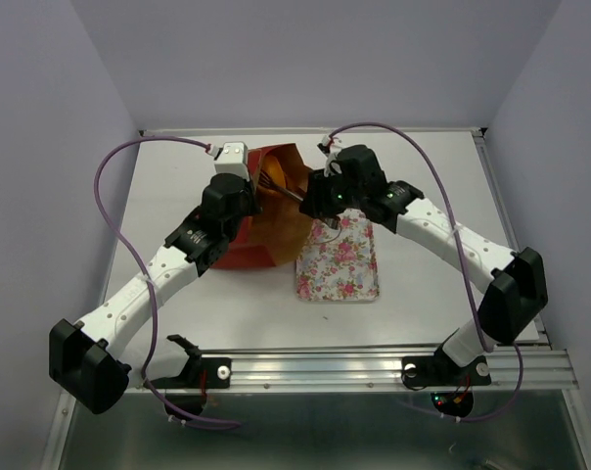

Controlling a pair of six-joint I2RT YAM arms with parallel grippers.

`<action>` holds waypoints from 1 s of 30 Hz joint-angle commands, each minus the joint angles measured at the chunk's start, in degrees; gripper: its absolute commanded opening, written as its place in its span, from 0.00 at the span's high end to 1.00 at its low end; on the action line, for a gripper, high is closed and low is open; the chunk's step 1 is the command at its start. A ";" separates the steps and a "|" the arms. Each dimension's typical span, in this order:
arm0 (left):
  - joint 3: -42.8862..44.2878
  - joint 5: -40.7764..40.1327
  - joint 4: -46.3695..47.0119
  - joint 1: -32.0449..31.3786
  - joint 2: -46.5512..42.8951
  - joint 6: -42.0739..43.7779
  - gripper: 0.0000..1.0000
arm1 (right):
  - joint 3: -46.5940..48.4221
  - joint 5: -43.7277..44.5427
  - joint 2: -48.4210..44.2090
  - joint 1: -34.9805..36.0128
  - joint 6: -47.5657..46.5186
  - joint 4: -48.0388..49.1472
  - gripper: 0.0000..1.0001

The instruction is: Take the fake bread out of the paper bag

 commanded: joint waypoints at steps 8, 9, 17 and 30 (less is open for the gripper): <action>0.51 -6.51 0.83 -0.37 -1.90 -3.69 1.00 | -4.35 -4.13 -10.08 0.33 1.30 3.66 0.99; 0.51 -7.21 0.83 -0.37 -1.90 -4.30 1.00 | -5.05 -3.78 -10.88 0.33 1.47 2.70 0.99; 0.95 -8.27 0.75 -0.37 -2.08 -4.57 1.00 | -9.18 0.27 -18.79 0.33 2.70 -1.79 0.99; 0.68 -7.74 0.22 -0.37 -2.78 -4.04 1.00 | -9.01 20.47 -34.96 0.33 6.75 -17.08 0.99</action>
